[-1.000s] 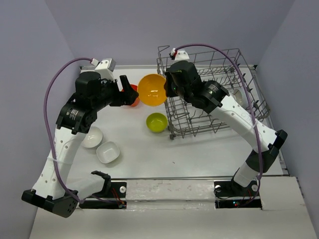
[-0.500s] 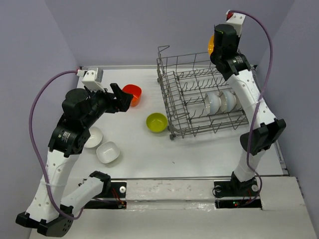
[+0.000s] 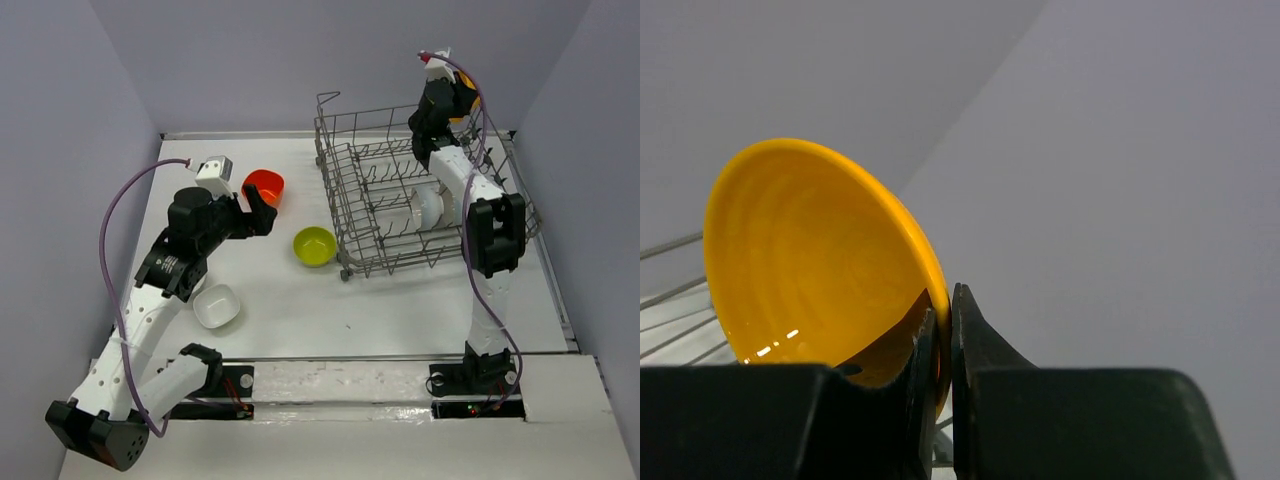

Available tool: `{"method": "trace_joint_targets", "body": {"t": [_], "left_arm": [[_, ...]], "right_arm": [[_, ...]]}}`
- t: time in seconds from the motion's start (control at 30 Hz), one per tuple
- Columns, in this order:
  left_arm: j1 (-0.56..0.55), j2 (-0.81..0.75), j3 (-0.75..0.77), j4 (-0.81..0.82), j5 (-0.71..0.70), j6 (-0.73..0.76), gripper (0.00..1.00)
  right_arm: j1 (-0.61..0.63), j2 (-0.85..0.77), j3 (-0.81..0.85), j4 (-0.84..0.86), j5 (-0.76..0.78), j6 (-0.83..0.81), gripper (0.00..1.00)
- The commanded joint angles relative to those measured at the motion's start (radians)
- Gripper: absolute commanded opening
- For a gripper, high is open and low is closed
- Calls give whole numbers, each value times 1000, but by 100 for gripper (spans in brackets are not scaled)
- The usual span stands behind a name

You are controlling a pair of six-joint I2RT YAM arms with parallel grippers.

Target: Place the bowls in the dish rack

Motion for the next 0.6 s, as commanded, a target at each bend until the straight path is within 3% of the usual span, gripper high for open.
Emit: {"method": "trace_joint_targets", "body": {"t": [0.0, 0.13, 0.57], "left_arm": [[6, -52, -32, 95, -34, -10, 96], [6, -49, -61, 110, -36, -17, 96], [4, 34, -135, 202, 10, -31, 96]], "right_arm": [[-69, 16, -24, 317, 9, -96, 1], [-100, 48, -88, 469, -3, -166, 1], [-100, -19, -161, 306, -62, -110, 1]]}}
